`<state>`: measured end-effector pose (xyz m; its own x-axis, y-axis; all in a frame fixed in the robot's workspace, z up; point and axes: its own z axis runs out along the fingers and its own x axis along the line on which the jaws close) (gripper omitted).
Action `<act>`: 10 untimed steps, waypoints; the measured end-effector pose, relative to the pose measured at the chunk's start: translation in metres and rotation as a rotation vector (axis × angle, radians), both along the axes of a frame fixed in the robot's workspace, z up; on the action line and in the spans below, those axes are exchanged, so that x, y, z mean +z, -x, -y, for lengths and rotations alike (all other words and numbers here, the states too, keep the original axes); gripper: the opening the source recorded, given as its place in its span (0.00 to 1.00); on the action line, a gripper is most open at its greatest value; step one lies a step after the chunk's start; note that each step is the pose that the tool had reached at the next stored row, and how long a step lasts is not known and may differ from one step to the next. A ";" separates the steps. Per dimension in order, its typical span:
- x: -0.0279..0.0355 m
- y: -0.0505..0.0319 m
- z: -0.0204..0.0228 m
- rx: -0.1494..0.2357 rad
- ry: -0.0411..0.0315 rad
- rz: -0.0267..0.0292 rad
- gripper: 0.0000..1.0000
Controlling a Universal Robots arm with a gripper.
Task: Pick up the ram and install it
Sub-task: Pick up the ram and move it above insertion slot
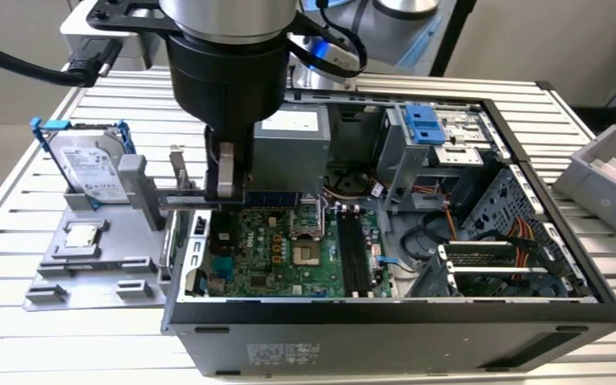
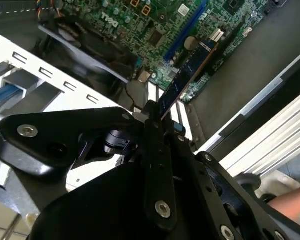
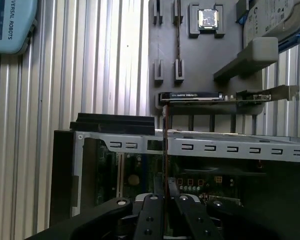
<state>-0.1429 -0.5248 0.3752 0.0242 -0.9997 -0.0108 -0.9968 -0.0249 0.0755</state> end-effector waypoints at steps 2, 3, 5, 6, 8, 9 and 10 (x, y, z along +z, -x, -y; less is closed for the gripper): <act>-0.0001 -0.0034 0.0000 0.000 -0.0001 0.0000 0.00; 0.0000 -0.0052 0.0000 0.000 0.0000 -0.0001 0.00; 0.0000 -0.0086 0.0000 0.000 0.0000 -0.0001 0.00; 0.0000 -0.0103 0.0000 0.001 0.0000 -0.0001 0.00; 0.0000 -0.0138 0.0000 0.001 -0.0001 -0.0001 0.00; 0.0000 -0.0154 0.0000 0.001 0.0000 -0.0001 0.00; 0.0000 -0.0171 0.0000 0.001 0.0001 -0.0002 0.00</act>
